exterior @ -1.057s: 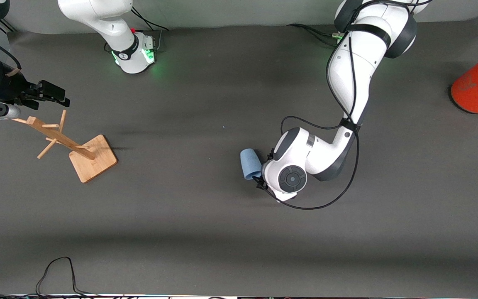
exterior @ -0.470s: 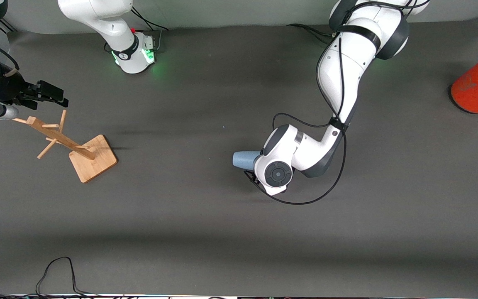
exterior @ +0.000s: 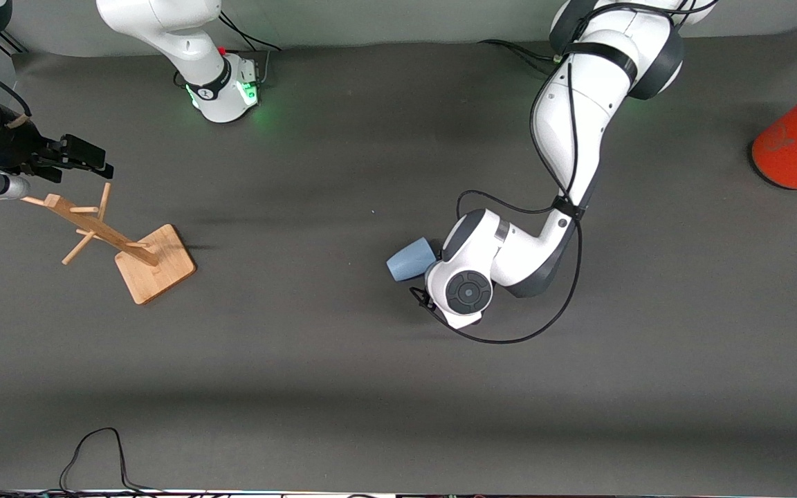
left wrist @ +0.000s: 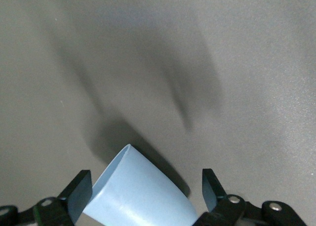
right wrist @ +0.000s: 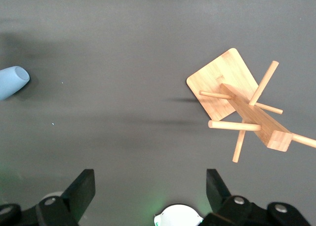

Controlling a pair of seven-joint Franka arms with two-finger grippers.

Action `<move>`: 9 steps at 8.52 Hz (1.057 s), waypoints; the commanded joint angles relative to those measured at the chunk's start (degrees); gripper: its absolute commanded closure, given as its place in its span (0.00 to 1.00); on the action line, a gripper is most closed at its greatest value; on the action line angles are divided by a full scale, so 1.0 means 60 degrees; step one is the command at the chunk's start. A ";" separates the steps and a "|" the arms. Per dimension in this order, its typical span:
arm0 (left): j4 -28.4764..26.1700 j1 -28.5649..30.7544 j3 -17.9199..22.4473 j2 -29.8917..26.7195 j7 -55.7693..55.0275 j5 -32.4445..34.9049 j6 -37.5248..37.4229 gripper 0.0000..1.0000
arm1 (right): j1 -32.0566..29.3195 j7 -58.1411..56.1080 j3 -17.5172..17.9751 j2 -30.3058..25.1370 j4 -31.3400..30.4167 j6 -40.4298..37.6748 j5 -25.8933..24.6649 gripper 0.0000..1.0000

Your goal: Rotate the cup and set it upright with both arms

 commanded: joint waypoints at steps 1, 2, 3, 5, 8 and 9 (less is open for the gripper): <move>0.0001 -0.0080 0.0082 -0.0129 -0.0204 -0.0023 -0.0173 0.01 | -0.0077 -0.0060 0.0002 -0.0062 -0.0072 -0.0032 0.0157 0.00; -0.0028 -0.0095 0.0067 -0.0144 -0.0175 -0.0008 -0.0187 0.01 | -0.0077 -0.0060 0.0002 -0.0062 -0.0072 -0.0032 0.0157 0.00; -0.0014 -0.0052 0.0053 -0.0216 0.0072 0.0035 -0.0231 0.03 | -0.0077 -0.0060 0.0002 -0.0048 -0.0072 -0.0032 0.0157 0.00; -0.0115 -0.0095 0.0023 -0.0480 0.2145 -0.0008 -0.0845 0.03 | -0.0077 -0.0060 0.0002 -0.0033 -0.0072 -0.0032 0.0157 0.00; -0.2051 -0.0241 0.0023 -0.1615 0.2620 0.0298 0.1266 0.04 | -0.0077 -0.0060 0.0002 -0.0004 -0.0072 -0.0017 0.0157 0.00; -0.3355 -0.0155 0.0009 -0.2537 0.3609 0.0169 0.2205 0.00 | -0.0077 -0.0060 0.0016 -0.0004 -0.0072 -0.0017 0.0157 0.00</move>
